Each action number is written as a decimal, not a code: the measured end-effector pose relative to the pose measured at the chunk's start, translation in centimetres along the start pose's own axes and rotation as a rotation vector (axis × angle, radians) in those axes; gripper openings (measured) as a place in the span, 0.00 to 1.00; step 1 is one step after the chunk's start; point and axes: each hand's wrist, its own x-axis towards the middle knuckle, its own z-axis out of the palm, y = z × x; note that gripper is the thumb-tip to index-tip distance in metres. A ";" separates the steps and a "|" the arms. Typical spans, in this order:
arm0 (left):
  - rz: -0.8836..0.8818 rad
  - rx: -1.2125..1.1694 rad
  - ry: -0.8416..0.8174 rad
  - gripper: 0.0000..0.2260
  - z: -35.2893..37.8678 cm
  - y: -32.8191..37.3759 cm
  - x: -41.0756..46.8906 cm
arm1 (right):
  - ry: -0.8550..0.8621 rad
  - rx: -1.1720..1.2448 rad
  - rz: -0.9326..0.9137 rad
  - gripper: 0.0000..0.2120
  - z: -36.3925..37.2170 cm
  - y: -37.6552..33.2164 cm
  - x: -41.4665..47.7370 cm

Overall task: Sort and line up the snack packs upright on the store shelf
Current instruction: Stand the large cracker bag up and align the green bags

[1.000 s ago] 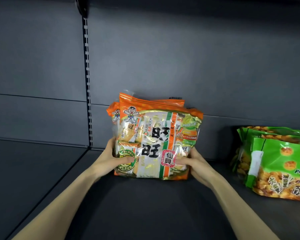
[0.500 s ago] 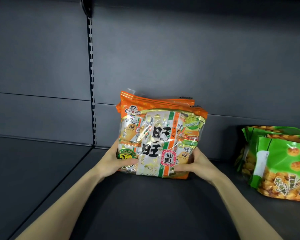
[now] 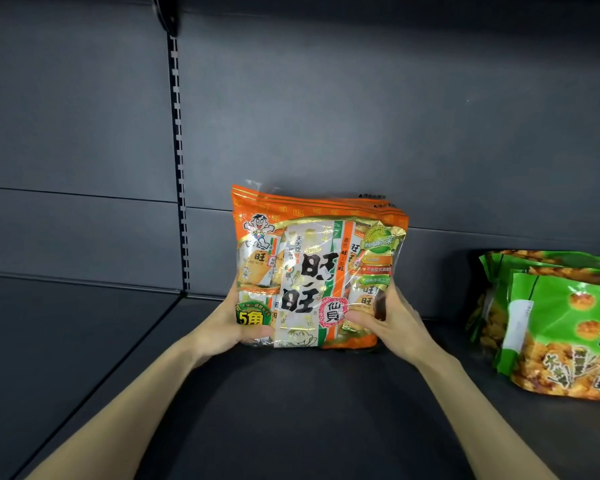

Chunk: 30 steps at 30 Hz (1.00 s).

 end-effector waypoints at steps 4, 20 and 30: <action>-0.068 0.027 -0.007 0.45 -0.1 0.4 -0.1 | -0.067 0.218 -0.005 0.56 -0.2 0.0 -0.2; 0.081 -0.030 0.181 0.42 1.1 1.0 -0.1 | 0.064 0.417 -0.035 0.25 -0.8 -1.2 1.1; 0.039 0.099 0.051 0.54 0.5 -0.5 0.4 | 0.043 0.320 -0.062 0.30 -1.4 -2.2 4.0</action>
